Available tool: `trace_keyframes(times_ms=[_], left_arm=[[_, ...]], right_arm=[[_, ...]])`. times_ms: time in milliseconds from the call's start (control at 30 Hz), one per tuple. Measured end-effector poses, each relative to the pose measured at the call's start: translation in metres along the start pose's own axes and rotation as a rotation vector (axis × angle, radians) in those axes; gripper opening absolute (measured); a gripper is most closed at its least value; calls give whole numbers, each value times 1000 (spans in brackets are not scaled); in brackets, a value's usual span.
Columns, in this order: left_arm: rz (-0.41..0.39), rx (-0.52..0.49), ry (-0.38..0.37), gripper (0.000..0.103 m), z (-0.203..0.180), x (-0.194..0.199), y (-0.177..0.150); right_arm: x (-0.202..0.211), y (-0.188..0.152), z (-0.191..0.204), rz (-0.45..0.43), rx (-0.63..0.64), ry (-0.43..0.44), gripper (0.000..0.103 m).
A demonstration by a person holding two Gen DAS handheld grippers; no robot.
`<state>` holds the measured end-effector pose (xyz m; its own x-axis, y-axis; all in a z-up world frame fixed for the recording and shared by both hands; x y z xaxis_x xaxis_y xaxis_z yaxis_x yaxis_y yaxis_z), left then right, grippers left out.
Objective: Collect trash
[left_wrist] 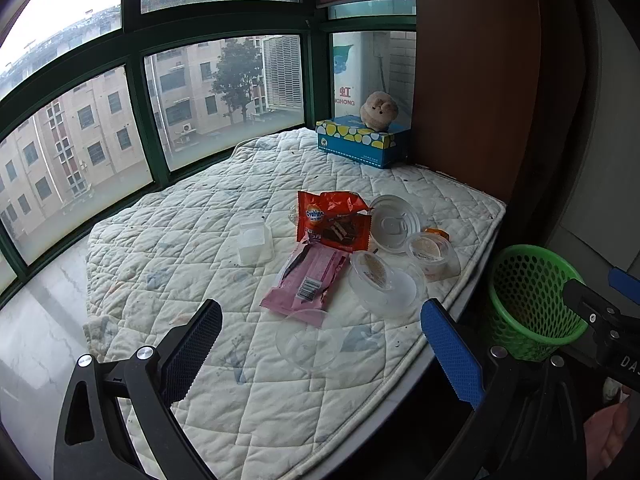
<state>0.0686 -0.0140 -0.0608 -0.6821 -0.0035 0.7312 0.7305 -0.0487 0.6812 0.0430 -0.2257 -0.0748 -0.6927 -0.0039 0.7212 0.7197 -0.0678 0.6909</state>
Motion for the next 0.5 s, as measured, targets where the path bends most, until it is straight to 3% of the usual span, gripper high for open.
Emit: trace_keyframes(times_ms=[500], left_arm=[[-7, -7, -15, 96, -7, 1, 2]], right_arm=[[1, -2, -2, 3, -6, -3, 99]])
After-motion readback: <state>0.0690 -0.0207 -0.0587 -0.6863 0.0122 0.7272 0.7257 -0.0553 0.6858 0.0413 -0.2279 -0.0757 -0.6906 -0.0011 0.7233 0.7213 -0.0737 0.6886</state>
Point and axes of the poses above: each gripper's, at about its wrist camera, not at the fingertips, and x roughly against the way its jaws point, z to its left, y to its top, the point moved 10 cm from there along -x, roughly the way its jaws point, and after that the axes turned 8 degrees about z, right-handed, at the moved point
